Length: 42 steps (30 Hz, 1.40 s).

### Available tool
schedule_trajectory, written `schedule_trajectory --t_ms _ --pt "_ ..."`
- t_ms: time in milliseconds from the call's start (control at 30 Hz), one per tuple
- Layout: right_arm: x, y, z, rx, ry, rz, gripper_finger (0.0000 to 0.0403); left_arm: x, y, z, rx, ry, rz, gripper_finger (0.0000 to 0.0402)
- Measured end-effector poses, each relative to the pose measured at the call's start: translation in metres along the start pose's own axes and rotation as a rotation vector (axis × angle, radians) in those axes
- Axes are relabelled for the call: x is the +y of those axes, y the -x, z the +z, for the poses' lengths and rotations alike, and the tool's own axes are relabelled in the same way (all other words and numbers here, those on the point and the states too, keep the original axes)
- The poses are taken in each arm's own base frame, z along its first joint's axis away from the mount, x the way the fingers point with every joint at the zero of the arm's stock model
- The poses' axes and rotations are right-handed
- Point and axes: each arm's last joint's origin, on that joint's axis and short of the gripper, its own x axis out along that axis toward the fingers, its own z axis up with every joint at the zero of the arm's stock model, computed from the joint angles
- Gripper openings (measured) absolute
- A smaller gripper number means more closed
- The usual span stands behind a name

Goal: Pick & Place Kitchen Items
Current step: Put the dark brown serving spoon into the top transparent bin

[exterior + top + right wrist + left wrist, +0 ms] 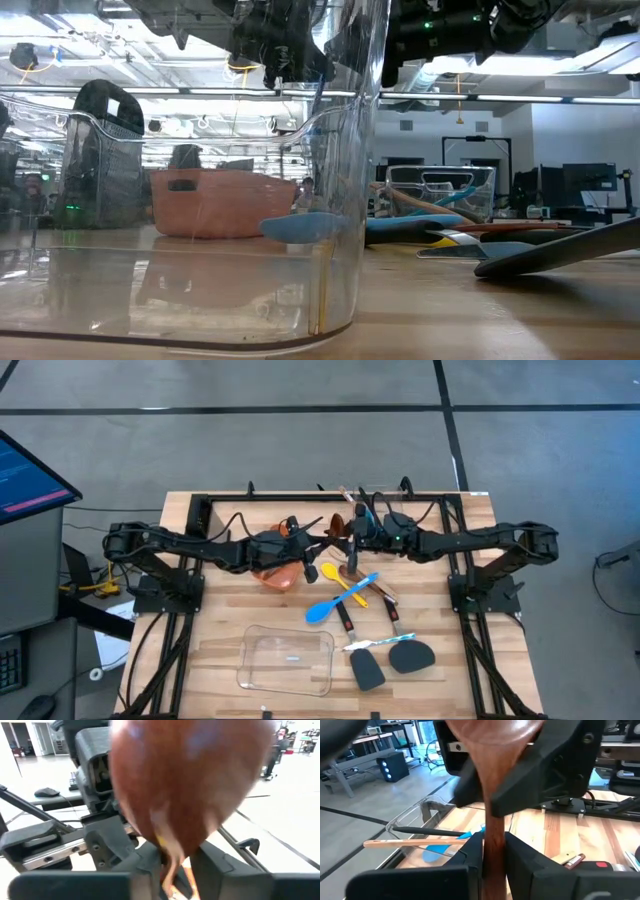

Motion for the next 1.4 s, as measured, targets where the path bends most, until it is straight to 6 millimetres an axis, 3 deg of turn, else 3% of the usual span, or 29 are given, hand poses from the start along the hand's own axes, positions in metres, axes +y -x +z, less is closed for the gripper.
schedule_trajectory --t_ms 100,700,967,1100,1400 --pt "0.000 0.000 -0.001 0.009 0.000 0.003 0.0045 0.000 0.000 0.000 -0.002 -0.003 -0.001 0.0037" --pt "0.000 0.000 -0.003 0.029 0.002 0.001 0.0044 0.000 0.000 0.000 -0.002 0.003 0.004 0.0053" --pt "-0.001 0.004 0.000 0.035 0.004 -0.010 0.0036 0.004 0.010 0.010 -0.014 -0.001 0.016 0.0062" --pt "-0.002 0.014 0.013 0.013 0.016 -0.023 0.0029 0.009 0.018 0.012 0.033 -0.019 0.022 0.0063" --pt "-0.018 0.050 0.034 0.082 0.008 -0.255 0.0031 0.020 0.044 0.024 0.094 -0.041 0.025 0.0062"
